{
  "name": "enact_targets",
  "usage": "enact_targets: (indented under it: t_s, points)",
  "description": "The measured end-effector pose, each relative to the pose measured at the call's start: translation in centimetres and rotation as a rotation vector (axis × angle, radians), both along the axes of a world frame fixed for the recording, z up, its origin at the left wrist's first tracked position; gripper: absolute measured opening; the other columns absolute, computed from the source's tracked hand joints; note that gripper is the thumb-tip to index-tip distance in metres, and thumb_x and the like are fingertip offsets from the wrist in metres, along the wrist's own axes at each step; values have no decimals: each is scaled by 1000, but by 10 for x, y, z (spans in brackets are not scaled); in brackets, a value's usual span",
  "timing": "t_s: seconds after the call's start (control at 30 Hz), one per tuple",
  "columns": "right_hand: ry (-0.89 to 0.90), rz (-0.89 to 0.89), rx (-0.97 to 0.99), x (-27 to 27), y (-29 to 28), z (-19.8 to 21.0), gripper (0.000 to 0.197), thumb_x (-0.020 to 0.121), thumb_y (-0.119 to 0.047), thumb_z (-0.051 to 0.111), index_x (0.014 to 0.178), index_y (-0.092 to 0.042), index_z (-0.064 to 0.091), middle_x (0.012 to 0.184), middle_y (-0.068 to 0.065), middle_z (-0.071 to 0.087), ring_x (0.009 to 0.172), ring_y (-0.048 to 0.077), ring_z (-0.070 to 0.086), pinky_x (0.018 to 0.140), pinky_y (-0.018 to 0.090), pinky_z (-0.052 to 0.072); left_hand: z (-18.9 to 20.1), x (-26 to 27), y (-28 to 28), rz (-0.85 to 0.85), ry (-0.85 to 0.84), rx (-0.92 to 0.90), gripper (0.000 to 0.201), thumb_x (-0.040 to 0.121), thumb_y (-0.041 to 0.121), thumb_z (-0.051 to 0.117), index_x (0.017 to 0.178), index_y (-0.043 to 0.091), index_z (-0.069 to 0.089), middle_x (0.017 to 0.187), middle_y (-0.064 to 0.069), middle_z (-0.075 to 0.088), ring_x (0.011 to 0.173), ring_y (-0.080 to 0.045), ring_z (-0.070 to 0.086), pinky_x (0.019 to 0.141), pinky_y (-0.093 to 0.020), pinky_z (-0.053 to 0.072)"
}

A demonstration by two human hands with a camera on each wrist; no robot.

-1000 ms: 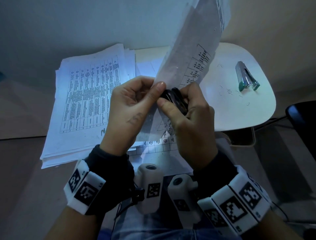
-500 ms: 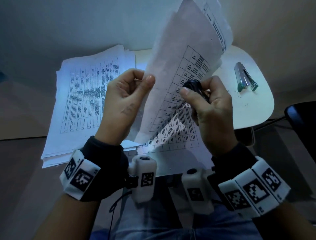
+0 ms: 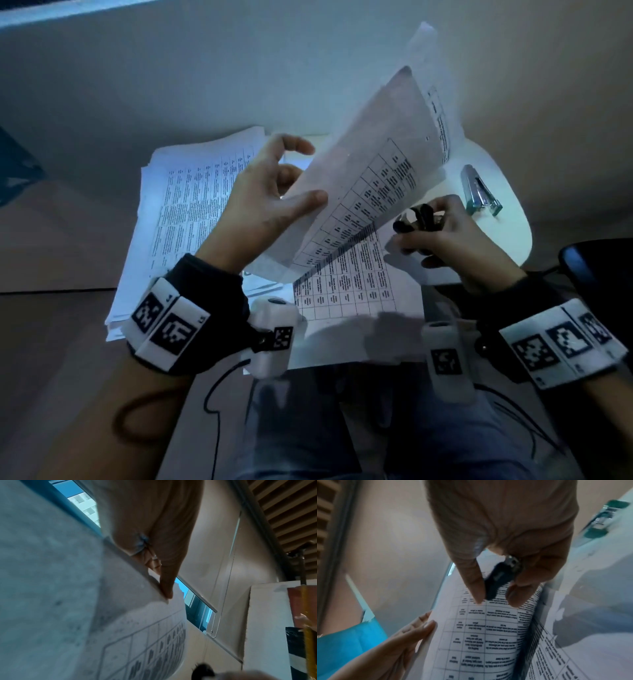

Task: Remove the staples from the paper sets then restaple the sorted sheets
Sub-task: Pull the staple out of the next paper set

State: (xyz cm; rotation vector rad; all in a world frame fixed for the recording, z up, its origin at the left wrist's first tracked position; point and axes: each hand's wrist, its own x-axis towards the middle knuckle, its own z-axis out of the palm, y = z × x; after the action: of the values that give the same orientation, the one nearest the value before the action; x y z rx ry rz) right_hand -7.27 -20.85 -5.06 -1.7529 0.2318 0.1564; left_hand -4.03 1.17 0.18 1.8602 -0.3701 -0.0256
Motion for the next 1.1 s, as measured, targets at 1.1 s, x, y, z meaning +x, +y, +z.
enact_targets:
  t_s: [1.1]
  points:
    - [-450, -103, 58, 72, -30, 56, 17, 73, -6, 73, 77, -7, 56, 66, -1, 50, 57, 10, 46, 47, 20, 38, 63, 65, 5, -82, -324, 592, 47, 53, 68, 63, 67, 22, 65, 59, 10, 62, 57, -8, 53, 58, -31, 46]
